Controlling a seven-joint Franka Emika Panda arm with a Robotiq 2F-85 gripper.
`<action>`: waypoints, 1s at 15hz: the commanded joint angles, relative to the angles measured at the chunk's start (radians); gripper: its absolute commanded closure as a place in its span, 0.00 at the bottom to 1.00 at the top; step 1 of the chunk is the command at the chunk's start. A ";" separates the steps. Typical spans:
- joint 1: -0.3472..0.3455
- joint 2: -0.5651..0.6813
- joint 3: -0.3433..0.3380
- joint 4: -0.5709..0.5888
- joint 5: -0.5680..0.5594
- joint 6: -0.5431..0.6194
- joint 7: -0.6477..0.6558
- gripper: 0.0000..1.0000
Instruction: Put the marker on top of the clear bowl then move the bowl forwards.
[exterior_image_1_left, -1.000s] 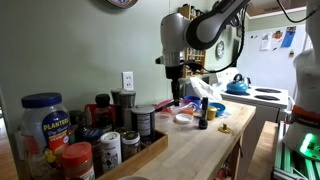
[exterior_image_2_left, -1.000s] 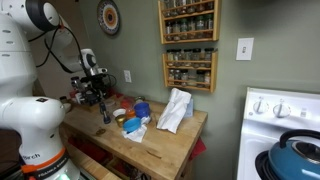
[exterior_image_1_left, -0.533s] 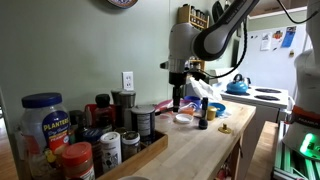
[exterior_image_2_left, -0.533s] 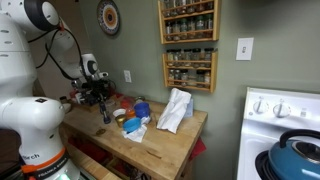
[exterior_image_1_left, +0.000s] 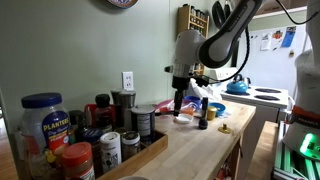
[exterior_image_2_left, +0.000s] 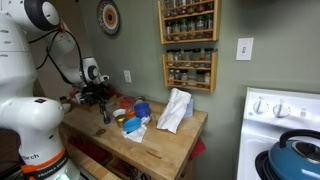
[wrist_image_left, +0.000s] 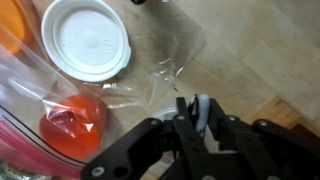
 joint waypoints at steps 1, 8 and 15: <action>-0.015 -0.013 0.006 -0.049 0.029 0.081 -0.020 0.94; -0.025 -0.014 0.003 -0.085 0.027 0.189 -0.016 0.94; -0.027 0.015 0.014 -0.067 0.058 0.202 -0.051 0.94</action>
